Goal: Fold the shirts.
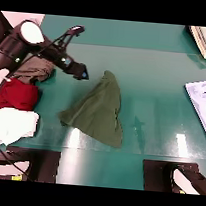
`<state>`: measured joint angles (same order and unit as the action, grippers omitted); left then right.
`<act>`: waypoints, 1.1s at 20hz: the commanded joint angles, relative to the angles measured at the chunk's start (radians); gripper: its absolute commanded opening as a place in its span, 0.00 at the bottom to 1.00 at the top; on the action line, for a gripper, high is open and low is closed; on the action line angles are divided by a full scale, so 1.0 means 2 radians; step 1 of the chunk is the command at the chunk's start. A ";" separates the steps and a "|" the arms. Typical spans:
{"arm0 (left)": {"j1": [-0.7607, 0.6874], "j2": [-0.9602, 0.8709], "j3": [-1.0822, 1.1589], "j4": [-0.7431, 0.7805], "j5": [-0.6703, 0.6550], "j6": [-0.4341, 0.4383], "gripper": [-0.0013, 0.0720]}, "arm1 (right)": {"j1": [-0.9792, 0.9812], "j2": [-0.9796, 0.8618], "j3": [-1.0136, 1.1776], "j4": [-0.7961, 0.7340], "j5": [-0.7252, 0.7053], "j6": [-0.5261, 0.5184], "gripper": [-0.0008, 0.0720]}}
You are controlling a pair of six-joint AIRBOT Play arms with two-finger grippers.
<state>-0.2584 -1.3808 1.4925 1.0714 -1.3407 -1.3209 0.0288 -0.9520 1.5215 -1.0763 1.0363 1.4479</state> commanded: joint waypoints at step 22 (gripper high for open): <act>0.049 0.131 -0.328 0.069 0.112 -0.026 0.05 | 0.000 -0.020 -0.003 0.015 0.047 -0.018 0.04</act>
<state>-0.1619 -1.1351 0.7689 1.2003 -1.0912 -1.3624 0.0288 -0.9665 1.5166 -1.0683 1.0908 1.4120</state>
